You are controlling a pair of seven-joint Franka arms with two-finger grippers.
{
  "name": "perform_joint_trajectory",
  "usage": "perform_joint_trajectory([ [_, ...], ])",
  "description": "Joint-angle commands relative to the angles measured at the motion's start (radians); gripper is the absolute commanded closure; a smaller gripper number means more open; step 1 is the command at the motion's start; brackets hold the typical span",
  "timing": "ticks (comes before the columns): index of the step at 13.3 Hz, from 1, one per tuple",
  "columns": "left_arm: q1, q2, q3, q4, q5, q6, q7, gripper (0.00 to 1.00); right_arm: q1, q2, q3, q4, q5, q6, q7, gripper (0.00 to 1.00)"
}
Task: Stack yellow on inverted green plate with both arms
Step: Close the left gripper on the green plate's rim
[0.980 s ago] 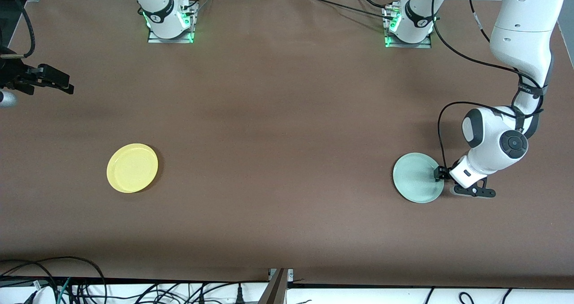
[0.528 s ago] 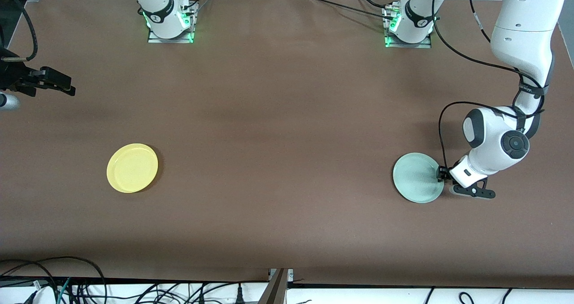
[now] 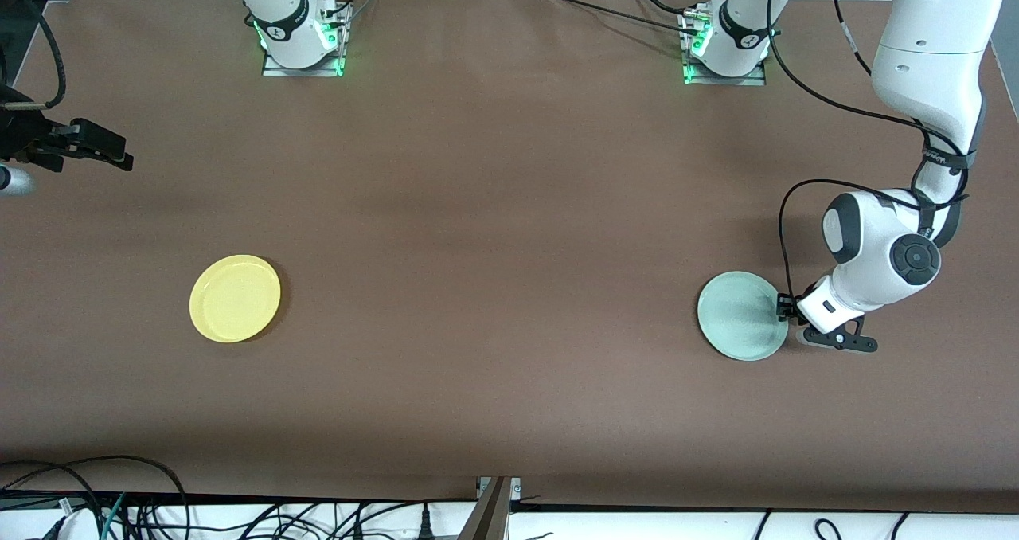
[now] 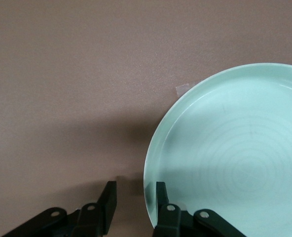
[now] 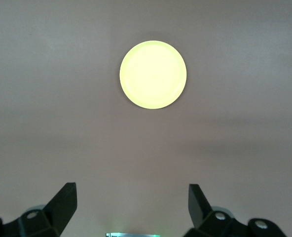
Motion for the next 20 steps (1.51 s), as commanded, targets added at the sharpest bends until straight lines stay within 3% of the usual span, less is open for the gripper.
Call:
perform_joint_trajectory([
  [1,0.011,-0.020,-0.011,0.006,0.011,-0.050,0.016,0.68,-0.012,0.000,0.009,0.006,0.007,0.005,-0.004,0.00],
  [5,0.011,-0.022,-0.011,0.006,0.008,-0.052,0.016,0.68,-0.013,0.006,0.007,0.006,0.007,0.016,-0.002,0.00],
  [13,0.009,-0.034,-0.012,0.006,0.008,-0.061,0.018,1.00,-0.013,0.014,0.007,0.004,0.004,0.016,-0.002,0.00],
  [20,-0.008,-0.066,-0.017,0.044,0.031,-0.070,0.053,1.00,-0.032,0.060,0.007,0.006,-0.004,0.030,-0.010,0.00],
])
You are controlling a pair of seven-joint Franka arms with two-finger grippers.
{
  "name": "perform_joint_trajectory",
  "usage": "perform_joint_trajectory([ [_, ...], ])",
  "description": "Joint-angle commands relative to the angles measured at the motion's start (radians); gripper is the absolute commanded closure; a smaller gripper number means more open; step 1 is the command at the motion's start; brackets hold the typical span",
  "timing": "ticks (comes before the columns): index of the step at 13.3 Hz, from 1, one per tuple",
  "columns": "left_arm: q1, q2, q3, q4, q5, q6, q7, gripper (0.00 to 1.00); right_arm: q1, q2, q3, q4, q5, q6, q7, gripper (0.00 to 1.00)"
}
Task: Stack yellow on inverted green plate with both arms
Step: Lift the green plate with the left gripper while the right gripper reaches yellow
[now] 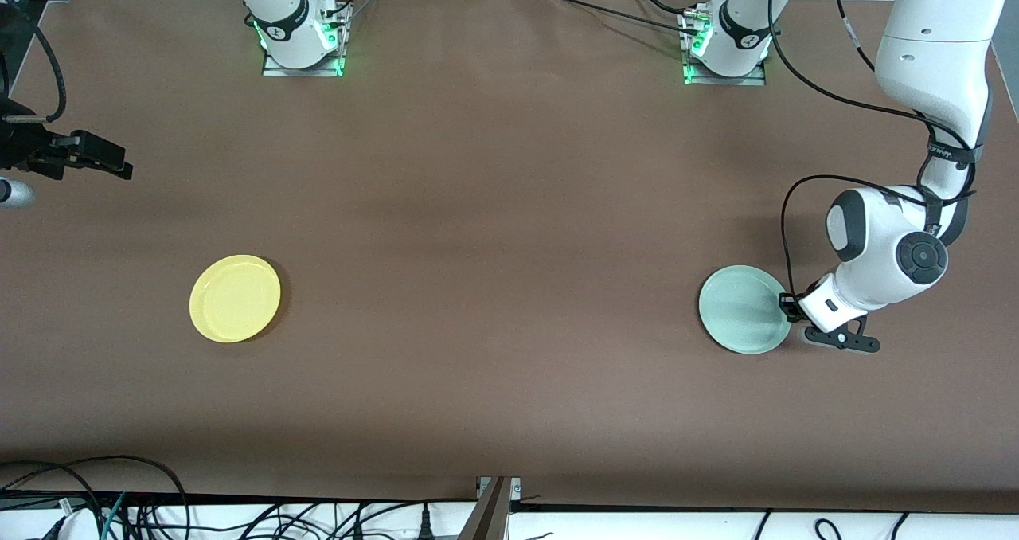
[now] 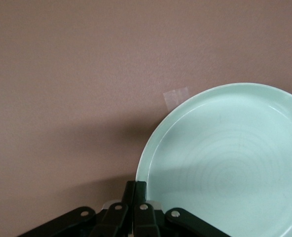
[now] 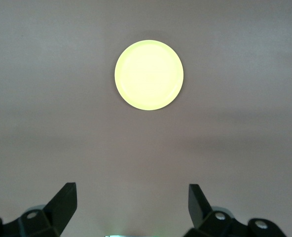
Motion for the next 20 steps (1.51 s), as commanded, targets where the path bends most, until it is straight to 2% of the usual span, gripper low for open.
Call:
perform_joint_trajectory([
  [1,-0.007,-0.039,-0.005,0.059,0.040,-0.070,0.051,1.00,-0.019,0.024,0.008,0.006,-0.002,0.025,-0.004,0.00],
  [5,-0.068,-0.040,-0.006,0.242,0.099,-0.325,0.045,1.00,-0.035,0.051,0.008,0.006,0.000,0.028,-0.014,0.00],
  [8,-0.130,-0.042,-0.005,0.329,0.210,-0.416,0.039,1.00,-0.084,0.093,0.008,0.004,0.006,0.037,-0.016,0.00],
  [10,-0.185,-0.040,-0.004,0.392,0.251,-0.505,-0.015,1.00,-0.125,0.152,0.007,0.004,0.012,0.103,-0.016,0.00],
  [15,-0.427,-0.042,0.001,0.509,0.414,-0.747,-0.303,1.00,-0.147,0.289,0.008,-0.006,0.013,0.215,-0.016,0.00],
  [18,-0.602,-0.040,0.002,0.514,0.519,-0.843,-0.510,1.00,-0.159,0.361,0.008,-0.008,0.016,0.257,-0.021,0.00],
  [20,-0.698,-0.005,0.004,0.509,0.585,-0.851,-0.662,1.00,-0.165,0.410,0.008,-0.012,0.041,0.301,-0.060,0.00],
])
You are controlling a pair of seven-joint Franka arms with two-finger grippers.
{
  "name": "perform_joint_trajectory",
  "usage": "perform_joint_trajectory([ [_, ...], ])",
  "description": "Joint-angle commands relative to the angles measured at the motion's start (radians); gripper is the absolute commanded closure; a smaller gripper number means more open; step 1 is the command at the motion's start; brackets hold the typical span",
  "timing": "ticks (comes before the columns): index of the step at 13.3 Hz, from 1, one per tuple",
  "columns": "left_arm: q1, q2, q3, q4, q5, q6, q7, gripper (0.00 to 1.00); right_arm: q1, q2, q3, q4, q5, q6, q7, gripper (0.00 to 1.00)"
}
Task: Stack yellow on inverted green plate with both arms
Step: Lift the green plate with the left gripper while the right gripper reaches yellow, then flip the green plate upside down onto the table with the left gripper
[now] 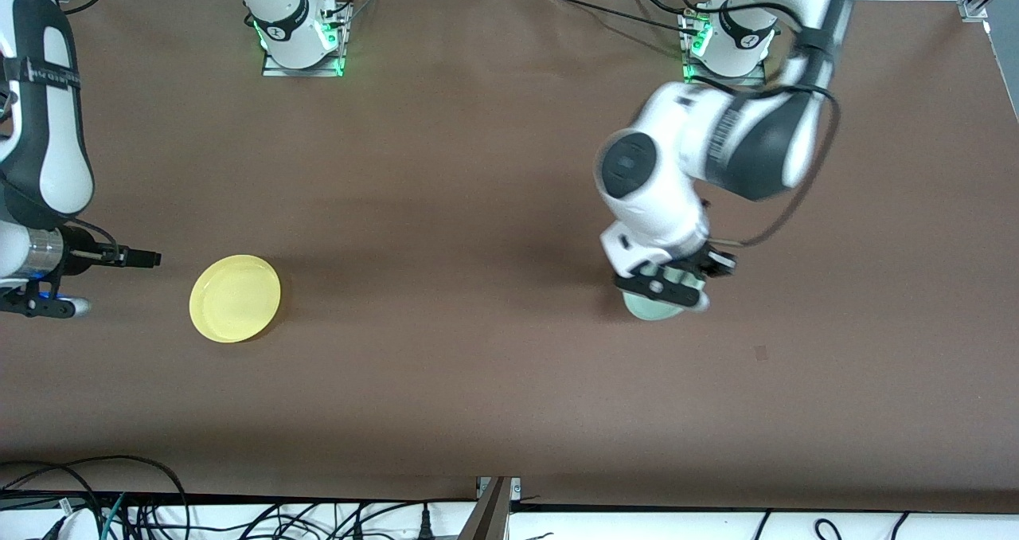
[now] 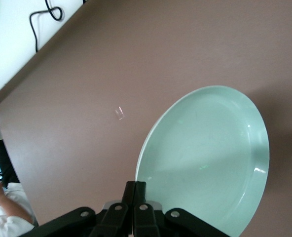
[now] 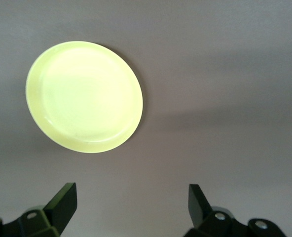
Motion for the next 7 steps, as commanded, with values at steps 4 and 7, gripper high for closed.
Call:
perform_joint_trajectory([
  [4,-0.237,0.123,0.021,0.020,0.219,-0.027,-0.284,1.00,-0.054,0.105,0.011,-0.034,0.069,0.157,-0.108,0.00],
  [7,-0.296,0.166,0.024,0.021,0.279,-0.025,-0.362,1.00,-0.055,0.125,0.013,-0.093,0.070,0.258,-0.114,0.00],
])
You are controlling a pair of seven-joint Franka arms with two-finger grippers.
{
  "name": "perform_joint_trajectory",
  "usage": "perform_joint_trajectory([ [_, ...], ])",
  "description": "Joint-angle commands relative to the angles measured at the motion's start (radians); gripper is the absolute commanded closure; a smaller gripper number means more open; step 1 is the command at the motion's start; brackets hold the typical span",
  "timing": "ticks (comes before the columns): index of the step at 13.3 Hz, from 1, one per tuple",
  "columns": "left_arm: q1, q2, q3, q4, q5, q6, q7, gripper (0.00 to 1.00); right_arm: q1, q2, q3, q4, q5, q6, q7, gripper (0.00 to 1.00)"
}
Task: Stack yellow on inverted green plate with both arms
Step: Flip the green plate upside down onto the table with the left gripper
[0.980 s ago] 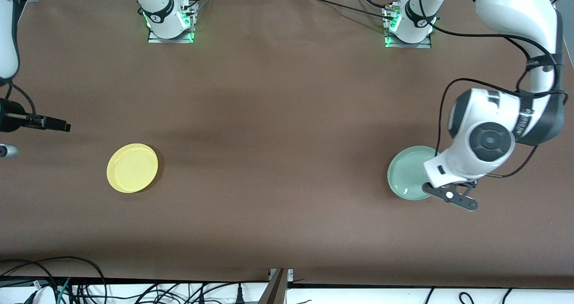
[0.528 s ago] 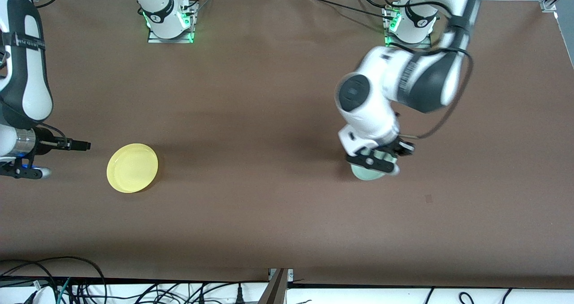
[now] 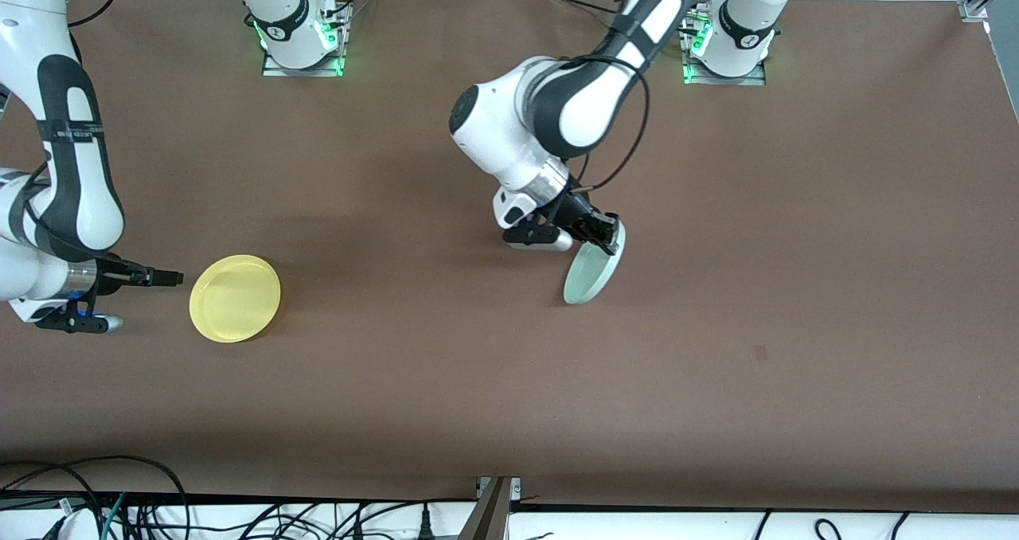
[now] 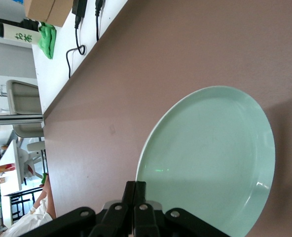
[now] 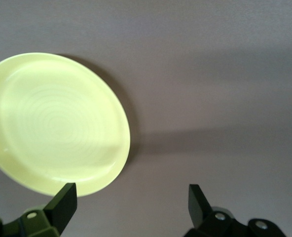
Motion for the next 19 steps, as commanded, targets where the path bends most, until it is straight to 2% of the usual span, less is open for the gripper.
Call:
perform_joint_trajectory([
  [1,-0.040,0.033,0.019,0.027,0.083,-0.013,-0.027,1.00,-0.018,-0.010,0.013,-0.079,0.042,0.089,-0.026,0.00],
  [4,-0.080,0.064,0.020,0.041,0.123,-0.028,-0.048,1.00,-0.037,-0.004,0.013,-0.136,0.100,0.145,-0.081,0.00],
  [6,-0.117,0.113,0.019,0.055,0.189,-0.031,-0.106,1.00,-0.051,0.008,0.013,-0.144,0.114,0.152,-0.091,0.00],
  [8,-0.142,0.162,0.019,0.087,0.200,-0.031,-0.145,1.00,-0.067,0.023,0.013,-0.141,0.162,0.158,-0.142,0.00],
  [10,-0.168,0.193,0.020,0.102,0.226,-0.031,-0.211,1.00,-0.064,0.034,0.013,-0.139,0.173,0.186,-0.165,0.00],
  [16,-0.234,0.202,0.017,0.101,0.230,-0.035,-0.295,1.00,-0.059,0.063,0.022,-0.133,0.203,0.218,-0.165,0.00],
  [17,-0.255,0.204,0.017,0.096,0.232,-0.035,-0.306,1.00,-0.059,0.063,0.022,-0.133,0.203,0.218,-0.165,0.04],
  [19,-0.286,0.216,0.017,0.099,0.229,-0.033,-0.321,1.00,-0.058,0.063,0.022,-0.132,0.202,0.217,-0.167,0.34],
])
